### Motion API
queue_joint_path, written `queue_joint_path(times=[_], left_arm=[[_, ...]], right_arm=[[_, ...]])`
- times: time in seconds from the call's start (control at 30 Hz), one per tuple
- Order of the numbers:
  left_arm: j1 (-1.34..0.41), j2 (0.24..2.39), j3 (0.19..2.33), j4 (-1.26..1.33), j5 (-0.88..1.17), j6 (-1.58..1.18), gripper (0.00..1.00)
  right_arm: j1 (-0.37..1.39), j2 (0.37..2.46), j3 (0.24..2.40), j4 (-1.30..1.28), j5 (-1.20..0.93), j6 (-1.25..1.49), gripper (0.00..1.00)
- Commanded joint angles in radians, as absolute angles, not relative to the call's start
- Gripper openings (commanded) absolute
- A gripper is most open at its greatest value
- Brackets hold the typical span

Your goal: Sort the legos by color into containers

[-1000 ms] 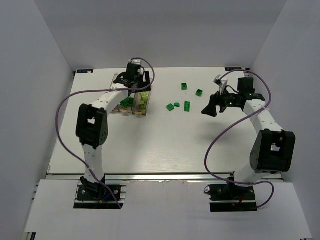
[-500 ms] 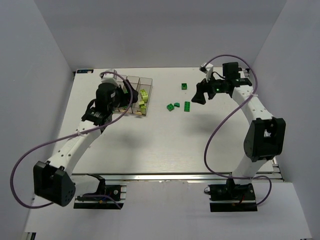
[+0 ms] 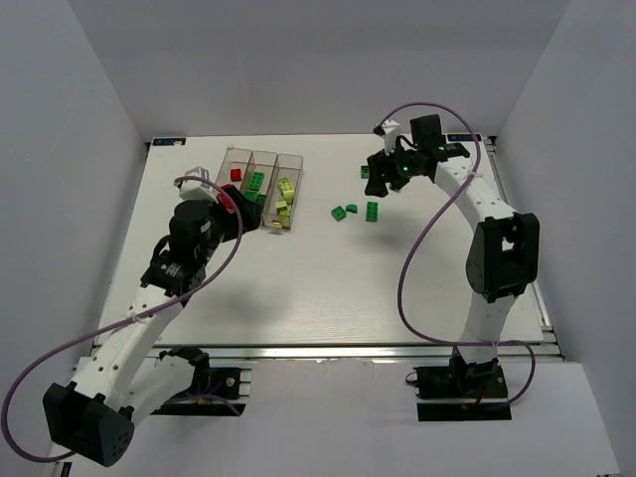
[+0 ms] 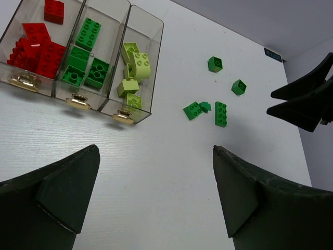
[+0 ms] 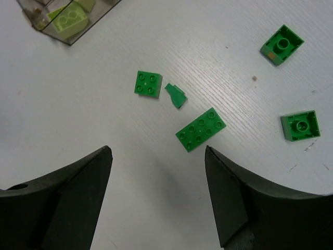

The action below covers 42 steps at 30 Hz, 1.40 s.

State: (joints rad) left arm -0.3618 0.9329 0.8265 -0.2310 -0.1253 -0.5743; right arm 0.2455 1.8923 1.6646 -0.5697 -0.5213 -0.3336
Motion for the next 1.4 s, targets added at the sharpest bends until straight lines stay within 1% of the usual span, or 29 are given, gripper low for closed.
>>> queue_joint_path(times=[0.0,0.07,0.13,0.17,0.27,0.33,0.4,0.6,0.8,0.83,0.97,1.13,1.27,1.37], left_arm=[[-0.36,0.887,0.795,-0.256,-0.155,-0.61,0.98],[-0.36,0.864,0.778,-0.262,-0.17,-0.623,0.98],[-0.36,0.85,0.772,-0.268,-0.181,-0.629,0.98],[-0.36,0.844,0.769,-0.276,-0.186,-0.633,0.98],[-0.36,0.825,0.762,-0.288,-0.198,-0.637,0.98],[-0.36,0.819,0.765,-0.294,-0.204,-0.638,0.98],[-0.36,0.819,0.769,-0.304,-0.209,-0.64,0.98],[-0.36,0.802,0.77,-0.336,-0.23,-0.649,0.98],[-0.36,0.775,0.744,-0.337,-0.236,-0.669,0.98],[-0.36,0.776,0.75,-0.347,-0.236,-0.667,0.98],[-0.36,0.784,0.767,-0.377,-0.245,-0.661,0.98],[-0.36,0.753,0.749,-0.385,-0.255,-0.683,0.98],[-0.36,0.738,0.735,-0.388,-0.258,-0.693,0.98],[-0.36,0.742,0.745,-0.399,-0.258,-0.69,0.98]], right_arm=[[0.268,1.925,1.741,-0.528,-0.397,-0.203,0.77],[0.29,1.95,1.747,-0.505,-0.307,-0.114,0.77],[0.317,1.982,1.772,-0.509,-0.256,-0.086,0.78],[0.325,1.996,1.782,-0.52,-0.205,-0.071,0.8],[0.345,2.057,1.854,-0.569,-0.148,-0.048,0.85],[0.348,2.103,1.913,-0.594,-0.141,-0.031,0.87],[0.351,2.123,1.934,-0.606,-0.127,-0.012,0.88],[0.357,2.164,1.939,-0.591,-0.109,-0.008,0.89],[0.367,2.204,1.951,-0.568,-0.103,0.017,0.84],[0.367,2.21,1.956,-0.566,-0.095,0.018,0.81],[0.374,2.223,1.944,-0.561,-0.037,0.021,0.75],[0.374,2.214,1.87,-0.551,0.081,0.032,0.65],[0.374,2.226,1.864,-0.552,0.098,0.051,0.62],[0.377,2.236,1.862,-0.555,0.092,0.064,0.62]])
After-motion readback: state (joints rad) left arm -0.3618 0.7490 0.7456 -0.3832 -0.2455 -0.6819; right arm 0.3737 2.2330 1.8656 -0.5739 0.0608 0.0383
